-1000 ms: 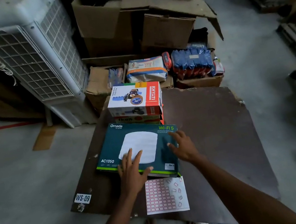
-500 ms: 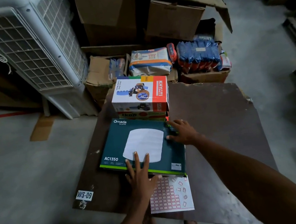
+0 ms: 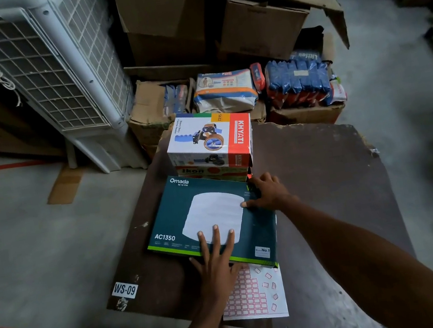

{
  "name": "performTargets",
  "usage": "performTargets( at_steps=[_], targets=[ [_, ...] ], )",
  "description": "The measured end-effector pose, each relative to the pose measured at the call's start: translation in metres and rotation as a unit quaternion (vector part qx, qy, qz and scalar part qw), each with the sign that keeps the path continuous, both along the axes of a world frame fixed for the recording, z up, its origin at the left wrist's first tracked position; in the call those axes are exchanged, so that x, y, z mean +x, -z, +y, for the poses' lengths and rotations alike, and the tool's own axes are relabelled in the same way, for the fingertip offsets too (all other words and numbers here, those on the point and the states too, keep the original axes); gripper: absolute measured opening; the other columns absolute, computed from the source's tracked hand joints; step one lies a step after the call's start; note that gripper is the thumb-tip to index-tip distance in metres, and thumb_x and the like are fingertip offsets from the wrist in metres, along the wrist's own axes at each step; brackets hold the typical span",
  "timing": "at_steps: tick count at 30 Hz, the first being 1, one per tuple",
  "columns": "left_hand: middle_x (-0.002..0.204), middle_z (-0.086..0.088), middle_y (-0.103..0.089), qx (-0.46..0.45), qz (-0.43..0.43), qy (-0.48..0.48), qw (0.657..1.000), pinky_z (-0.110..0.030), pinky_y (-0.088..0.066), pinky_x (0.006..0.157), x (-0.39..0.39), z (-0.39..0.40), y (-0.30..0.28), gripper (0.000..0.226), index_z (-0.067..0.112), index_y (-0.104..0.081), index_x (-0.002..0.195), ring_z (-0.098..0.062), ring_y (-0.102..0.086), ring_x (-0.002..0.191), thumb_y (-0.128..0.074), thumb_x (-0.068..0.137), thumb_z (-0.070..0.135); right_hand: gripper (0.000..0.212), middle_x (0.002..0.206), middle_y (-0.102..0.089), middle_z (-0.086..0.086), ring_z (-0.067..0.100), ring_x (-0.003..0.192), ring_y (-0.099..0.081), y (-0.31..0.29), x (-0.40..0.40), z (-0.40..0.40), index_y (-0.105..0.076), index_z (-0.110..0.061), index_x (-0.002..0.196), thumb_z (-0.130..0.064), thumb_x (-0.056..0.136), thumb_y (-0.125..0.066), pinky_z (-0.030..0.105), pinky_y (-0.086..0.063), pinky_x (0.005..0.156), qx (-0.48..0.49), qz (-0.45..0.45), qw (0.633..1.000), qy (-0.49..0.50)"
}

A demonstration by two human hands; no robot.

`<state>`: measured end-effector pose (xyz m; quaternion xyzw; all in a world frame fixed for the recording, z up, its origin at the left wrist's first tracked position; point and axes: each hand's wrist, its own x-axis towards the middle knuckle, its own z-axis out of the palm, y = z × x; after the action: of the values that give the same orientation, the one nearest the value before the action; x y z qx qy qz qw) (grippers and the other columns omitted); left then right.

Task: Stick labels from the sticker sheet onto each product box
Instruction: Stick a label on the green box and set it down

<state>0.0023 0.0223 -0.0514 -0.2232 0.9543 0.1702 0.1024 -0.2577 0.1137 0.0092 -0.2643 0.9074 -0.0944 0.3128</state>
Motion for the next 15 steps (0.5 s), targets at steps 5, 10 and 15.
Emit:
performTargets(
  at_steps=[5, 10, 15],
  targets=[
    [0.167, 0.003, -0.021, -0.03, 0.061, 0.047, 0.997, -0.085, -0.027, 0.096, 0.021, -0.004, -0.001, 0.1, 0.042, -0.028, 0.156, -0.033, -0.009, 0.156, -0.085, 0.074, 0.042, 0.097, 0.15, -0.046, 0.008, 0.033, 0.137, -0.046, -0.006, 0.006, 0.01, -0.035, -0.029, 0.15, -0.061, 0.072, -0.083, 0.049, -0.04, 0.115, -0.064, -0.099, 0.992, 0.046],
    [0.163, 0.012, -0.031, -0.022, 0.137, 0.054, 0.989, -0.085, -0.02, 0.101, 0.028, -0.006, -0.021, 0.087, 0.042, -0.038, 0.153, -0.024, -0.018, 0.155, -0.083, 0.079, 0.031, 0.066, 0.143, -0.054, 0.008, 0.029, 0.124, -0.055, -0.015, 0.01, 0.016, -0.046, -0.03, 0.134, -0.051, 0.082, -0.08, 0.049, -0.046, 0.108, -0.087, -0.099, 0.989, 0.063],
    [0.16, 0.012, -0.038, -0.025, 0.215, 0.03, 0.976, -0.087, -0.019, 0.1, 0.027, -0.002, -0.04, 0.069, 0.042, -0.043, 0.149, -0.022, -0.022, 0.153, -0.068, 0.087, 0.03, 0.072, 0.148, -0.052, 0.004, 0.029, 0.134, -0.05, -0.034, 0.008, 0.017, -0.043, -0.033, 0.147, -0.051, 0.085, -0.076, 0.049, -0.039, 0.115, -0.099, -0.112, 0.987, 0.066]
  ],
)
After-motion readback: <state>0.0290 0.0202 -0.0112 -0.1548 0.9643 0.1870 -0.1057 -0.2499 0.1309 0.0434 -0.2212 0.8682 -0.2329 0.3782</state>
